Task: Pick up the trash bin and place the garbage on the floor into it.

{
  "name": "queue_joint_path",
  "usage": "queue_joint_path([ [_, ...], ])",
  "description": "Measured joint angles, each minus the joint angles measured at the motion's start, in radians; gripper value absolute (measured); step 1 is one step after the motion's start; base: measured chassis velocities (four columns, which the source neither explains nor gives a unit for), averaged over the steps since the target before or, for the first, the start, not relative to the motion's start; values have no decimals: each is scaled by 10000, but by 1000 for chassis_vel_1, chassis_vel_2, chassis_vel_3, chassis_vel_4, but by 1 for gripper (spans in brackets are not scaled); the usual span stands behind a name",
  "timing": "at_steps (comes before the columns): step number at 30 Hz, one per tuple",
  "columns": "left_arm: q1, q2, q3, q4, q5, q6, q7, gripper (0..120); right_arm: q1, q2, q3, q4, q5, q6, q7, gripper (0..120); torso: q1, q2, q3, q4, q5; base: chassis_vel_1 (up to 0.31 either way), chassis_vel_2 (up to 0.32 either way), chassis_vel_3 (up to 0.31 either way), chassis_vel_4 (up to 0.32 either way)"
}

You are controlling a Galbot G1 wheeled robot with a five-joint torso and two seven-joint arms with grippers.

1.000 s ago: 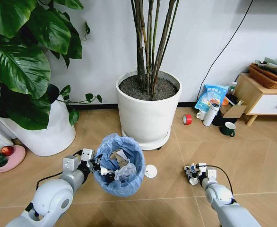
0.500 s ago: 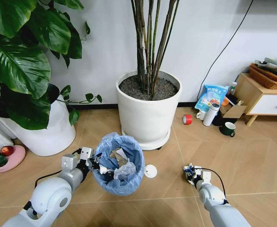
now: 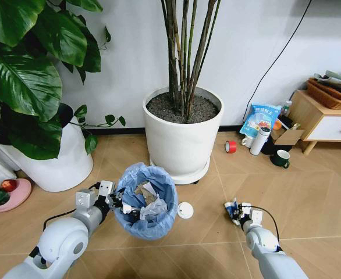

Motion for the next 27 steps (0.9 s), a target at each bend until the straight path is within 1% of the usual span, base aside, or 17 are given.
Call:
queue_joint_path([
  [1,0,0,0,0,0,0,0,0,0,0,0,0,0,0,0,0,0,0,0,0,0,0,0,0,0],
  [2,-12,31,-1,4,-17,0,-8,0,-143,-173,145,442,-53,118,1,0,0,0,0,0,-3,0,0,0,0],
  [4,-14,38,-1,12,-20,0,-8,0,-205,-258,197,639,-80,184,1,0,0,0,0,-2,-3,0,0,0,0],
  [5,-14,44,3,46,-22,0,-10,0,-397,-559,330,1349,-134,315,-23,0,0,0,0,-1,-1,0,0,0,0],
  [7,-15,36,24,81,-23,0,-13,0,-572,-890,431,2141,-156,389,-123,0,1,0,0,-3,-3,0,0,0,0],
  [8,-15,36,24,81,-23,0,-13,0,-572,-890,431,2141,-156,389,-123,0,1,0,0,-3,-3,0,0,0,0],
  [12,-113,-16,131,210,-22,6,-12,0,-957,-1749,592,4529,-86,417,-546,0,0,0,0,0,-3,0,0,0,0],
  [13,-113,-16,131,210,-22,6,-12,0,-957,-1749,592,4529,-86,417,-546,0,0,0,0,0,-3,0,0,0,0],
  [16,-221,-51,217,335,-21,17,-11,0,-1146,-2312,542,5985,263,371,-770,0,0,0,0,-1,-4,0,0,0,0],
  [19,-363,-103,317,461,-34,26,47,0,-1114,-2754,186,7338,744,256,-867,0,0,0,0,0,-4,0,0,0,0],
  [20,-363,-103,317,461,-34,26,47,0,-1114,-2754,186,7338,744,256,-867,0,0,0,0,0,-4,0,0,0,0],
  [21,-430,-123,370,508,-76,27,87,0,-1013,-2900,-52,7781,914,205,-891,0,0,0,0,-1,-5,0,0,0,0],
  [24,-640,-137,510,634,-242,27,157,0,-603,-3157,-824,8472,1110,95,-1035,0,0,0,0,-1,-3,0,0,0,0],
  [26,-702,-136,546,673,-266,26,196,0,-460,-3211,-1037,8595,1157,64,-1066,0,0,0,0,0,-3,0,0,0,0],
  [27,-875,-120,657,768,-332,19,287,0,-113,-3311,-1556,8826,1299,-12,-1106,0,0,0,0,2,-4,0,0,0,0],
])
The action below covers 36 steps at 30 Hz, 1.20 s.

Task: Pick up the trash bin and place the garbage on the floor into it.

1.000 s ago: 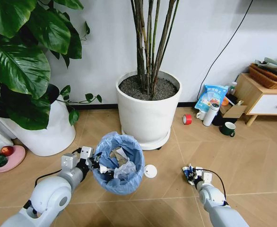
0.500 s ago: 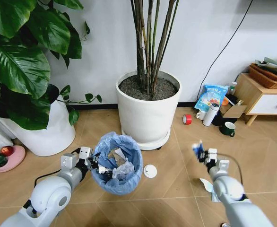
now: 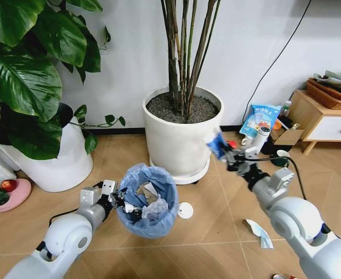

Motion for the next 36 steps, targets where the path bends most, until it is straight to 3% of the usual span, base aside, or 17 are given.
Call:
queue_joint_path([
  [10,-1686,126,1085,647,-802,85,-161,0,1766,126,-2030,133,896,-313,6,0,1,0,1,-3,-2,0,0,0,0],
  [22,-2896,56,1798,1201,-1296,201,-350,0,2452,596,-3457,-1006,318,-353,40,0,1,0,1,-2,0,0,0,0,0],
  [25,-2997,23,1854,1280,-1348,209,-379,0,2437,655,-3565,-1356,-92,-384,81,8,1,0,1,-2,0,0,0,0,0],
  [32,-3026,-47,1857,1332,-1356,210,-380,0,2116,598,-3726,-1524,-357,-234,52,37,1,-1,0,-3,1,0,0,0,0],
  [34,-3027,-47,1855,1331,-1358,210,-380,0,2107,596,-3731,-1525,-366,-224,52,39,0,0,0,-3,1,0,0,0,0],
  [36,-2978,-39,1801,1318,-1359,210,-380,0,2089,612,-3723,-1464,-374,-190,124,50,1,-1,0,-4,1,0,0,0,0],
])
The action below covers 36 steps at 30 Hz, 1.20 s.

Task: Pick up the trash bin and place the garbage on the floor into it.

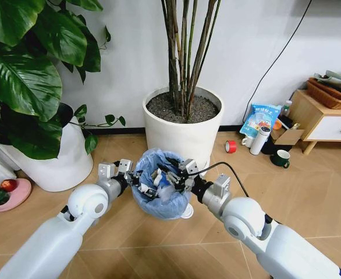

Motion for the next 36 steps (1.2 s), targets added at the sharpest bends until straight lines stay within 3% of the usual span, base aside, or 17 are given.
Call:
queue_joint_path([
  [5,279,43,-283,-15,159,0,8,0,21,105,469,124,99,-32,509,67,0,0,0,1,-1,0,0,0,0],
  [10,886,245,-938,-32,537,-72,160,0,-620,-62,2050,-47,207,-126,757,88,0,0,0,5,-1,0,0,0,0],
  [15,1227,396,-1223,-200,617,-119,171,0,-1648,-174,3101,-1139,103,155,665,100,0,1,-1,-2,2,0,0,0,0],
  [18,1238,410,-1248,-244,618,-126,169,0,-1825,-140,3217,-1767,-50,296,541,100,-1,1,-1,-3,0,0,0,0,0],
  [21,1192,405,-1240,-300,607,-127,157,0,-1916,32,3090,-2683,-72,304,419,100,0,0,-1,-1,1,0,0,0,0],
  [25,1149,381,-1186,-382,597,-128,121,0,-1666,589,2047,-4589,-56,188,183,100,0,1,0,1,-2,0,0,0,0],
  [30,1192,403,-1178,-496,595,-128,39,0,-1228,1179,1312,-6007,-208,232,-73,100,0,0,0,2,-2,0,0,0,0],
  [36,1188,418,-1208,-628,554,-121,-32,0,-121,2815,438,-8356,-531,527,-443,100,0,1,0,4,-2,0,0,0,0],
])
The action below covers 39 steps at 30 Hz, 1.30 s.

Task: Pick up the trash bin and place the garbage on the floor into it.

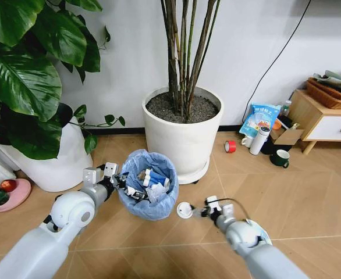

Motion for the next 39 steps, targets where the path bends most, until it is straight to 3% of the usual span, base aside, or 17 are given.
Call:
queue_joint_path([
  [6,-7,23,-33,-87,-9,15,-18,0,772,747,-381,-1751,-199,81,-96,100,0,0,0,-3,0,0,0,0,0],
  [19,27,29,-97,-187,-16,14,10,0,1789,1541,-163,-3625,-712,307,-65,100,0,0,0,-2,3,0,0,0,0],
  [39,35,99,-46,-212,-46,-24,13,0,1551,1540,-44,-3579,-531,223,-155,100,-2,2,-3,-4,-1,0,0,0,0],
])
